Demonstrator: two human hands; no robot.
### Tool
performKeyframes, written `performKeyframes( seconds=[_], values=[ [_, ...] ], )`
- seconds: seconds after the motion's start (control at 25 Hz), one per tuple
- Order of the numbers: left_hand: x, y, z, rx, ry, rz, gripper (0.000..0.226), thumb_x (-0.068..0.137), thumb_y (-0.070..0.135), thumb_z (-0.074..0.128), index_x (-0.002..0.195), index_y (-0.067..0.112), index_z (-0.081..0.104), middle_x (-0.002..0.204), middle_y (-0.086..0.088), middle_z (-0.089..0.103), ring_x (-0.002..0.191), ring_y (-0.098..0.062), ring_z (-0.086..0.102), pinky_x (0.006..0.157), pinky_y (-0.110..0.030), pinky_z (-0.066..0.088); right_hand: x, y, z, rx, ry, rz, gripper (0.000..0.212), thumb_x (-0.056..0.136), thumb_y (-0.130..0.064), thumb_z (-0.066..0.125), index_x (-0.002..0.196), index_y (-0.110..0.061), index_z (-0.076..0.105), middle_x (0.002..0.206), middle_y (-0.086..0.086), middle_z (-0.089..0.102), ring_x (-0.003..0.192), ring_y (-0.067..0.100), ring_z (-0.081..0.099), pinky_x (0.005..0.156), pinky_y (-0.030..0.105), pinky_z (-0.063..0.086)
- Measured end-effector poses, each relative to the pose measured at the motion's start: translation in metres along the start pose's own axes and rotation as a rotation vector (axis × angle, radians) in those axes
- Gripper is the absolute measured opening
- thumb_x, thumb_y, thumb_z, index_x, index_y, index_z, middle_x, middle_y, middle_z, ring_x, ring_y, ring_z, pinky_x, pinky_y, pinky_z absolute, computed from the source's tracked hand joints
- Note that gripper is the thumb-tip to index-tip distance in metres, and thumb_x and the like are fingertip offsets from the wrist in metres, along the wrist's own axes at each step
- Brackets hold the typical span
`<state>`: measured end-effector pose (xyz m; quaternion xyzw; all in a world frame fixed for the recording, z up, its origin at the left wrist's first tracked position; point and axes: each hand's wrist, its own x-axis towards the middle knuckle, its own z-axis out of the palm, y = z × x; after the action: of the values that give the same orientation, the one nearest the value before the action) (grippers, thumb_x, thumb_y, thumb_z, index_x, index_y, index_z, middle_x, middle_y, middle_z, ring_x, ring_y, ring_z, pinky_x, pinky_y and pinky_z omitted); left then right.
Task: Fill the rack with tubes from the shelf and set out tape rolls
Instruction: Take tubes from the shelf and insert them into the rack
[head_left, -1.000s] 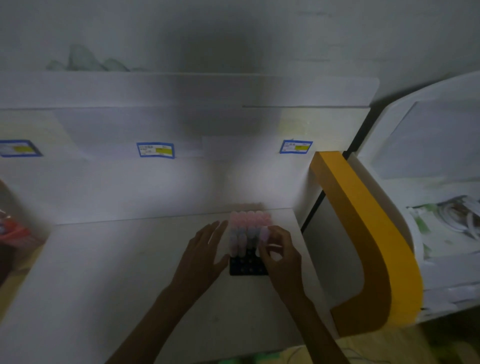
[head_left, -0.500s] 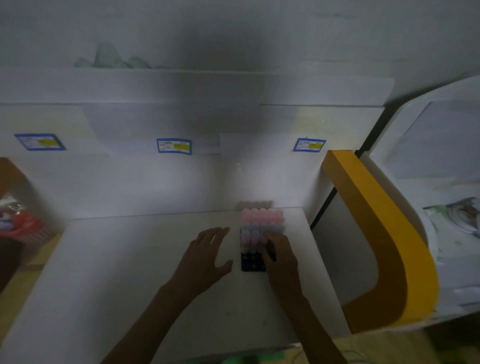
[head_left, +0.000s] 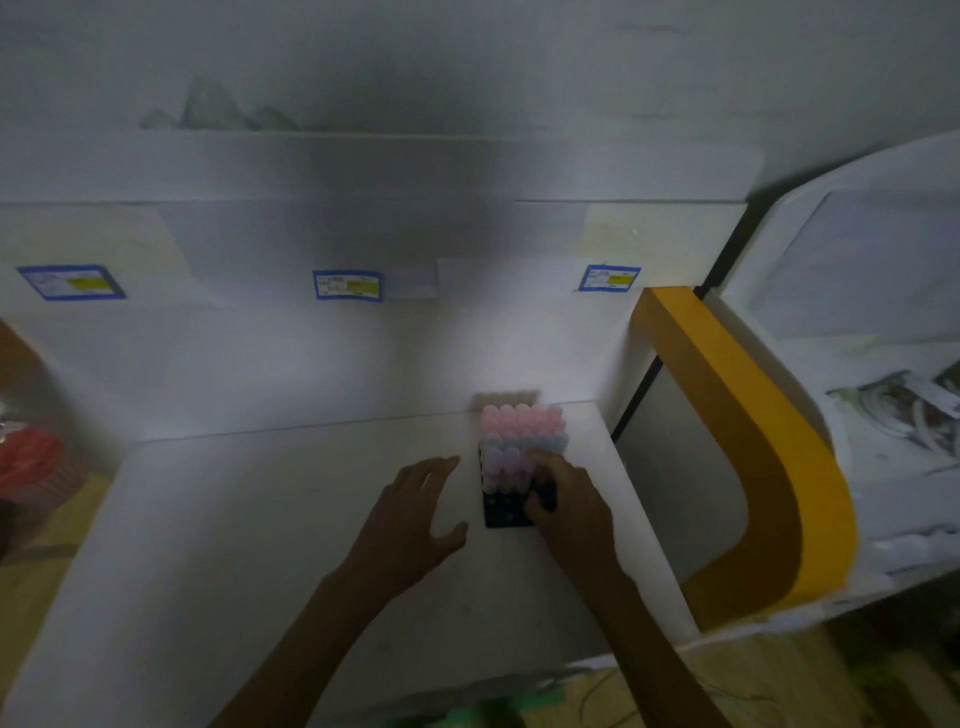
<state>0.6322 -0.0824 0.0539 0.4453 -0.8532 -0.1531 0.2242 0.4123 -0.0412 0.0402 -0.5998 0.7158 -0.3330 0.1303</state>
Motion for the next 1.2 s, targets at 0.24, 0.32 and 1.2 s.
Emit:
performKeyframes(
  seconds=[0.24, 0.32, 1.2],
  values=[
    [-0.008, 0.015, 0.003, 0.003, 0.009, 0.058, 0.073, 0.074, 0.044, 0.066, 0.138, 0.014, 0.046, 0.132, -0.007, 0.056, 0.119, -0.019, 0.044, 0.091, -0.037, 0.047, 0.004, -0.002, -0.021, -0.032, -0.120, -0.080, 0.043, 0.087, -0.014, 0.066, 0.128, -0.012, 0.053, 0.123, 0.002, 0.056, 0.108, 0.011, 0.053, 0.089, 0.013, 0.036],
    [-0.009, 0.029, 0.005, -0.013, 0.012, 0.091, 0.071, 0.072, 0.044, 0.065, 0.134, 0.013, 0.047, 0.127, -0.008, 0.059, 0.115, -0.019, 0.046, 0.087, -0.037, 0.050, -0.007, -0.010, -0.035, -0.026, -0.123, -0.077, 0.054, 0.089, -0.019, 0.062, 0.140, -0.021, 0.042, 0.131, -0.009, 0.045, 0.111, 0.002, 0.040, 0.096, 0.023, 0.038],
    [-0.053, 0.350, 0.147, -0.099, -0.218, 0.338, 0.070, 0.083, 0.048, 0.059, 0.143, 0.019, 0.039, 0.139, 0.004, 0.045, 0.125, -0.017, 0.045, 0.097, -0.029, 0.041, -0.258, 0.190, -0.277, -0.031, 0.130, 0.125, 0.054, 0.088, -0.044, 0.061, 0.137, -0.036, 0.040, 0.137, -0.019, 0.042, 0.126, 0.005, 0.041, 0.106, 0.023, 0.031]
  ],
)
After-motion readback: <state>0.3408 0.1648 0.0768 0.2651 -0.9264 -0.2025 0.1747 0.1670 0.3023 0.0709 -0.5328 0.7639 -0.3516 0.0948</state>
